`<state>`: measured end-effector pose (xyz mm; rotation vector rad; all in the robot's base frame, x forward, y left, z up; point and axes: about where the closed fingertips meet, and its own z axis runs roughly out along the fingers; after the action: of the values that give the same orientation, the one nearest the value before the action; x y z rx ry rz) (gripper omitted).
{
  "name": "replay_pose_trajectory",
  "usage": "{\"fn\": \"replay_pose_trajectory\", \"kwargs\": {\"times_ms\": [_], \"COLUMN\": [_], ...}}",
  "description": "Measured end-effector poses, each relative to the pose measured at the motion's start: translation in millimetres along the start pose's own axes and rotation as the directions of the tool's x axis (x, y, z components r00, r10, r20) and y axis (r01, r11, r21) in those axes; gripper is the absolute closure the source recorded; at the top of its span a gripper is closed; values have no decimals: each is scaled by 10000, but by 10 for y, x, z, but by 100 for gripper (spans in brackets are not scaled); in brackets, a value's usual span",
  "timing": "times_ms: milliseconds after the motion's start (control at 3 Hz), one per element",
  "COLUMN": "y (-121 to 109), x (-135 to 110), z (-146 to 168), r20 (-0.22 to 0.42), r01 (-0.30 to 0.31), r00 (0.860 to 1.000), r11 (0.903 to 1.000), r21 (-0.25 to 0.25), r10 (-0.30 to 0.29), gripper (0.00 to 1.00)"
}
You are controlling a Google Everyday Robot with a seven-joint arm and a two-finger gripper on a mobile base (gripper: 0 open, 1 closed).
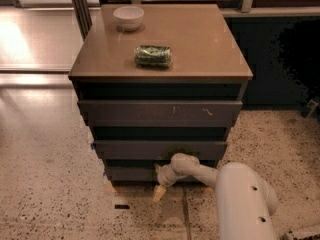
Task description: Open bottom drawer
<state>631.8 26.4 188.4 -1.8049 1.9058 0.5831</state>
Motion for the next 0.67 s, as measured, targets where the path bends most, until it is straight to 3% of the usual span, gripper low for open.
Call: {"fn": "replay_pose_trajectory", "kwargs": {"times_ms": [667], "y": [6], "x": [76], "z": [77], "r20": [-232], "r01": [-267], "r00": [9994], "r11": [9992], "r21": [-303], "r10": [260], "gripper": [0]}}
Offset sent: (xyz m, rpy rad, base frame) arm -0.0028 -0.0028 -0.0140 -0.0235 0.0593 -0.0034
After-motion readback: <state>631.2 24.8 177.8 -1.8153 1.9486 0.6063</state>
